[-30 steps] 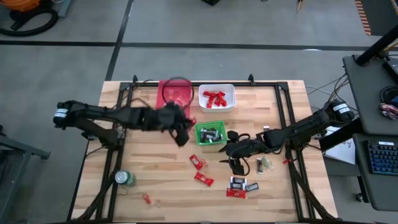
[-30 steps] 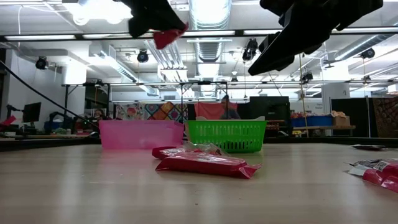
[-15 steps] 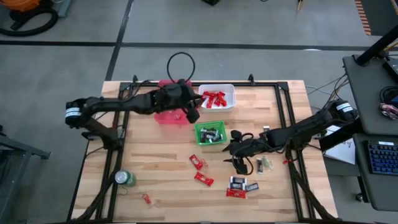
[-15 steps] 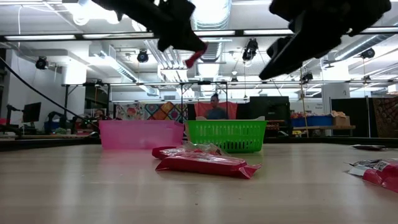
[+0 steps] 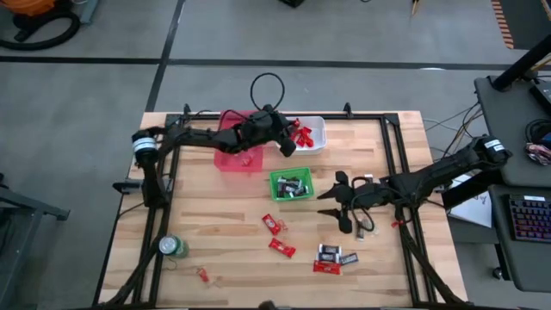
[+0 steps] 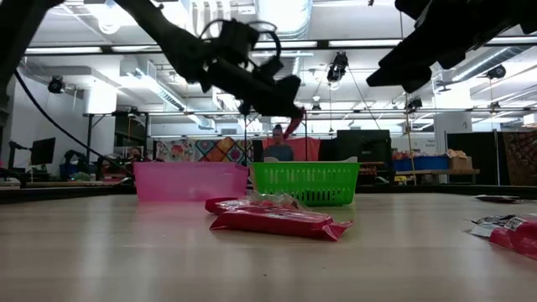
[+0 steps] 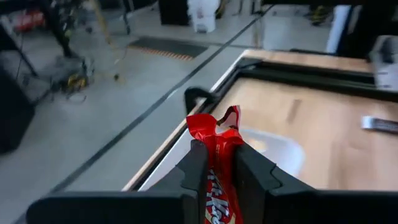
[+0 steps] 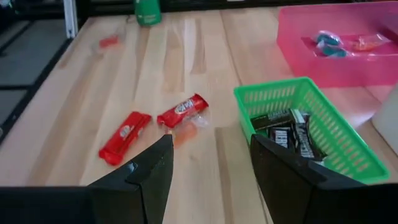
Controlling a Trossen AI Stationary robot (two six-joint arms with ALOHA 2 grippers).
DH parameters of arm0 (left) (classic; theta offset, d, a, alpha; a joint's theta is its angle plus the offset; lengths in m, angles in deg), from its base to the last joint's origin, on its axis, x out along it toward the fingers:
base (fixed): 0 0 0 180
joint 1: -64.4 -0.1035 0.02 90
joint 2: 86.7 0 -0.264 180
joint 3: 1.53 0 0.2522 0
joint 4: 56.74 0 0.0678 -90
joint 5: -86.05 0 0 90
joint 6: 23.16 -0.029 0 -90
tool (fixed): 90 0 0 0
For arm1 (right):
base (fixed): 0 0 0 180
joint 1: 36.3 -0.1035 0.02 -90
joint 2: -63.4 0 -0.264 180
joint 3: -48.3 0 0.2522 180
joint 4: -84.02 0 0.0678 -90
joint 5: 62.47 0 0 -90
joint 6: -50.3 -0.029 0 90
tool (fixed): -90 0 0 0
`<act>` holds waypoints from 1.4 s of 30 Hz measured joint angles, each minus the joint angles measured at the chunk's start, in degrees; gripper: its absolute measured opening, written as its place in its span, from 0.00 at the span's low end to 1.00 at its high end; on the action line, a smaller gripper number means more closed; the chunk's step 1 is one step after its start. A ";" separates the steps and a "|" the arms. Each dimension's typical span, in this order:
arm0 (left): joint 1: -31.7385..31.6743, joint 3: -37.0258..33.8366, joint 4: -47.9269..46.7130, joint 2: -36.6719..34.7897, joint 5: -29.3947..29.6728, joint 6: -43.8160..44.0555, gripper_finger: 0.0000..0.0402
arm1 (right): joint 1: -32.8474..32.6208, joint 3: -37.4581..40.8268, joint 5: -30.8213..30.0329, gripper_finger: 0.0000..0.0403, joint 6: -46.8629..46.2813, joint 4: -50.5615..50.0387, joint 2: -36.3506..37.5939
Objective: Sort candy
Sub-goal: Put the red chocolate bar into the white bin, then put the brown chocolate bar into the green bin
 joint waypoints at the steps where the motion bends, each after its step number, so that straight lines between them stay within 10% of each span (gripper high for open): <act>1: -0.51 0.57 -0.44 0.84 0.02 1.00 0.10 | 0.02 0.14 -0.04 0.50 -0.87 0.10 0.41; 20: -1.59 5.99 -11.57 3.42 0.00 6.41 0.44 | 3.46 -2.01 -7.48 0.50 -25.30 -15.49 1.16; 31: 5.77 5.15 -21.82 -3.08 0.06 5.88 0.44 | 8.39 -4.84 -7.50 0.50 -44.16 -37.45 1.20; 42: 17.34 -10.11 -15.54 -20.56 2.16 10.48 0.40 | 12.06 -1.23 -9.92 0.50 -60.70 -54.87 1.12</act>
